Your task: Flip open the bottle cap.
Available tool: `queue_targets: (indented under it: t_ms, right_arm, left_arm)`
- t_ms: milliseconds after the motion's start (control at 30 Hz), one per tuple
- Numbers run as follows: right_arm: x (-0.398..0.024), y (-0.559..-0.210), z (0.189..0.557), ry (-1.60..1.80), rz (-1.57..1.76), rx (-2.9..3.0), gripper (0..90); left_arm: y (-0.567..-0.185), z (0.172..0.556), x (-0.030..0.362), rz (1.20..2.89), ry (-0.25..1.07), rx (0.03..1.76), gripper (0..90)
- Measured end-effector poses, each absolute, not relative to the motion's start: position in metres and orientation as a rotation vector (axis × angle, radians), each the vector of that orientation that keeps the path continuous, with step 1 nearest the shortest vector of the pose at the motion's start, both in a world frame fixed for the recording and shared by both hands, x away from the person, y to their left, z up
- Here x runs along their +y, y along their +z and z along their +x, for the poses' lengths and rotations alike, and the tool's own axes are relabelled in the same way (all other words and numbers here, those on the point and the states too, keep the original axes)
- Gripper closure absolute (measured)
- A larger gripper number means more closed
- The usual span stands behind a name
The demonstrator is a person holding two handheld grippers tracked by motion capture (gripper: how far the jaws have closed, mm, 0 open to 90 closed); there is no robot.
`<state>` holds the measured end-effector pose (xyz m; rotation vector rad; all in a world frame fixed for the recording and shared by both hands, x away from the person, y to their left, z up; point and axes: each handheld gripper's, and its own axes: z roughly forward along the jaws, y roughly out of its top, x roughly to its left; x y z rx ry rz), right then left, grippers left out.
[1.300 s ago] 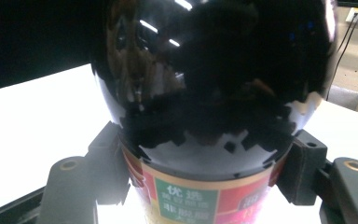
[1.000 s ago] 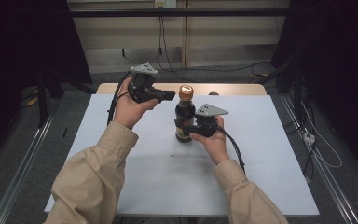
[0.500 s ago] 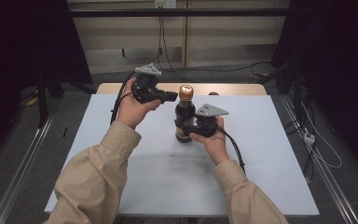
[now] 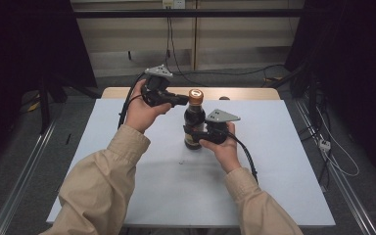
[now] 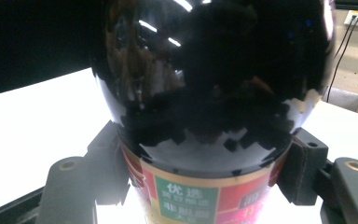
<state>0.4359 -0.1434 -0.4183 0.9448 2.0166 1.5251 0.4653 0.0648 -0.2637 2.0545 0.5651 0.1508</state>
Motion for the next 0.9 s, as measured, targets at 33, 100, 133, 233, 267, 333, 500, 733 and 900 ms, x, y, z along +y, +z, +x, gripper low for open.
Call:
queue_targets:
  t_ms: [33, 100, 133, 233, 267, 333, 500, 733, 900]
  right_arm:
    - [-0.1434, -0.4182, 0.436, 1.526, 0.946, 2.017, 30.9]
    - [-0.1438, -0.4183, 0.4361, 1.526, 0.947, 2.016, 30.8]
    - [-0.1439, -0.4182, 0.4361, 1.526, 0.948, 2.016, 30.9]
    - [-0.1439, -0.4183, 0.4362, 1.526, 0.948, 2.016, 30.9]
    - [-0.1439, -0.4183, 0.4362, 1.526, 0.949, 2.015, 30.9]
    - [-0.1439, -0.4184, 0.4363, 1.527, 0.948, 2.015, 30.9]
    - [-0.1443, -0.4186, 0.4363, 1.529, 0.95, 2.013, 30.9]
    - [-0.1441, -0.4191, 0.4365, 1.535, 0.953, 2.005, 30.9]
    - [-0.1445, -0.4191, 0.4366, 1.534, 0.952, 2.004, 30.8]
  left_arm:
    - [-0.2635, 0.4656, 0.0646, 2.055, 0.149, 0.564, 90.0]
    - [-0.263, 0.4657, 0.0639, 2.053, 0.146, 0.563, 90.0]
    - [-0.2628, 0.4656, 0.0634, 2.052, 0.15, 0.563, 90.0]
    - [-0.2613, 0.4657, 0.0625, 2.053, 0.153, 0.564, 90.0]
    - [-0.2612, 0.466, 0.0624, 2.051, 0.154, 0.566, 90.0]
    - [-0.2608, 0.4664, 0.0623, 2.048, 0.149, 0.566, 90.0]
    - [-0.2587, 0.4657, 0.0604, 2.054, 0.16, 0.563, 90.0]
    - [-0.2583, 0.4661, 0.0593, 2.043, 0.157, 0.572, 90.0]
    - [-0.2574, 0.4655, 0.0582, 2.042, 0.162, 0.57, 90.0]
